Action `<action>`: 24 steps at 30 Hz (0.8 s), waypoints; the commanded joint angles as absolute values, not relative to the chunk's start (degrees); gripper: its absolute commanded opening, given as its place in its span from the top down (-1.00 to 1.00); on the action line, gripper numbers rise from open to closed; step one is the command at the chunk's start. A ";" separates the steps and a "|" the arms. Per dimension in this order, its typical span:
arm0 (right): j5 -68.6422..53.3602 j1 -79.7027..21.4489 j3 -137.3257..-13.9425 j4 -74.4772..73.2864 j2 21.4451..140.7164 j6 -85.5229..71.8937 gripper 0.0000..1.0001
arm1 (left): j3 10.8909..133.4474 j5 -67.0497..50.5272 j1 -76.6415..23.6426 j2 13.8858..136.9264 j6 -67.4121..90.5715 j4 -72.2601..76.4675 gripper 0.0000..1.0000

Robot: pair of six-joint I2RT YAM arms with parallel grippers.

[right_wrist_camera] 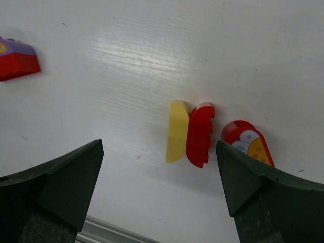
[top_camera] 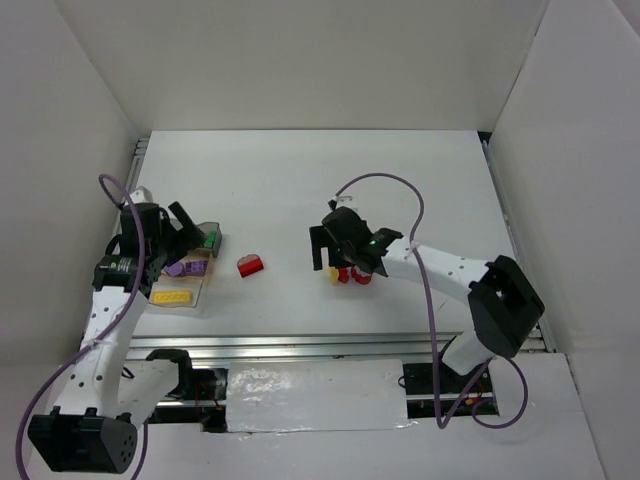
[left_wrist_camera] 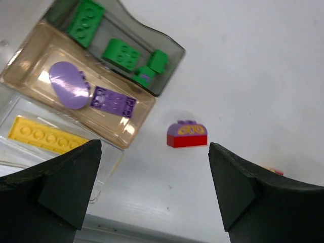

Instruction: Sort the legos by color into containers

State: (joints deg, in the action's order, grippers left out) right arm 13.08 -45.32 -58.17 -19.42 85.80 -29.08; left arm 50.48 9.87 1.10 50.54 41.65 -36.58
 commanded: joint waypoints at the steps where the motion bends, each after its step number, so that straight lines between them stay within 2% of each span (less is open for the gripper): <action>1: 14.68 -45.00 -60.55 -22.15 89.19 -28.30 -0.99 | 54.75 0.80 -1.32 51.06 30.60 -39.45 -0.99; 11: 16.26 -44.30 -66.44 -22.67 99.05 -26.10 -0.96 | 51.77 -7.56 -1.58 49.74 25.67 -35.86 -0.99; 14: 15.73 -44.21 -68.11 -22.85 101.85 -25.49 -0.87 | 51.50 -8.88 -1.58 50.01 25.40 -35.42 -0.99; 24: 17.32 -44.12 -66.36 -23.64 101.52 -27.51 -0.82 | 51.15 -9.75 -1.58 50.27 25.14 -34.98 -0.99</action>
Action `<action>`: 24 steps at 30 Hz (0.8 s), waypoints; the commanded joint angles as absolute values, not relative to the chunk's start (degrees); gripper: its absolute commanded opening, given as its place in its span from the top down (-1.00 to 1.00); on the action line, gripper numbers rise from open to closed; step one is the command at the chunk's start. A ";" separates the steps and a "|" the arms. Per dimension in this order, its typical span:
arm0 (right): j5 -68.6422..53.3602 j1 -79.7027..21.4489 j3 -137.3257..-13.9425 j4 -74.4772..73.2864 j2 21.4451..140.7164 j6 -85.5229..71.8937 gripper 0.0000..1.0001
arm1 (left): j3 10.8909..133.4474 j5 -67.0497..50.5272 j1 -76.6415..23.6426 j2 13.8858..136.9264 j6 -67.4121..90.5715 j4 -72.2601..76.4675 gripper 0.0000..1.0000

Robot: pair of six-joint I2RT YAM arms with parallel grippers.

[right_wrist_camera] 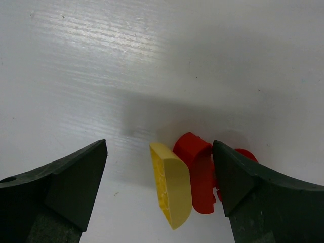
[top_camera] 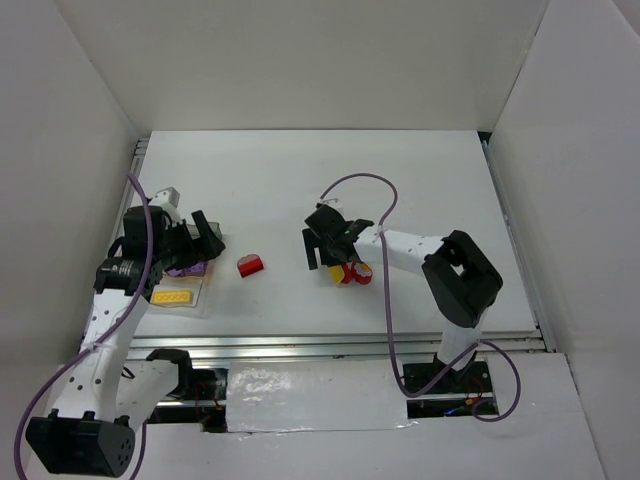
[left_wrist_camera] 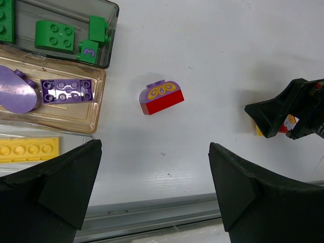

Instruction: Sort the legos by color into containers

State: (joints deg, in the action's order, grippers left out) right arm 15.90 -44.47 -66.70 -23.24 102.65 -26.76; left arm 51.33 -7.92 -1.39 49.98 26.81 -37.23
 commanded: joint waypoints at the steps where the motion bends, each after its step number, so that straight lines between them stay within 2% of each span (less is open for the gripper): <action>1: 17.14 -44.21 -65.92 -23.64 101.34 -27.60 -0.82 | 51.15 -10.02 -1.58 50.36 25.14 -34.89 -0.99; 12: 16.00 -44.30 -60.73 -19.78 90.62 -27.69 -0.96 | 50.98 -11.25 -1.50 51.24 24.96 -34.63 -0.99; 24: 12.75 -44.30 -61.70 -21.18 95.27 -26.37 -0.84 | 50.80 -12.04 -1.58 51.59 24.70 -34.45 -0.99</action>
State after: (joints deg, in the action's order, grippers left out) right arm 14.00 -44.47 -60.86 -21.93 93.97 -27.24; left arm 51.20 -10.57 -1.39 51.24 25.65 -36.34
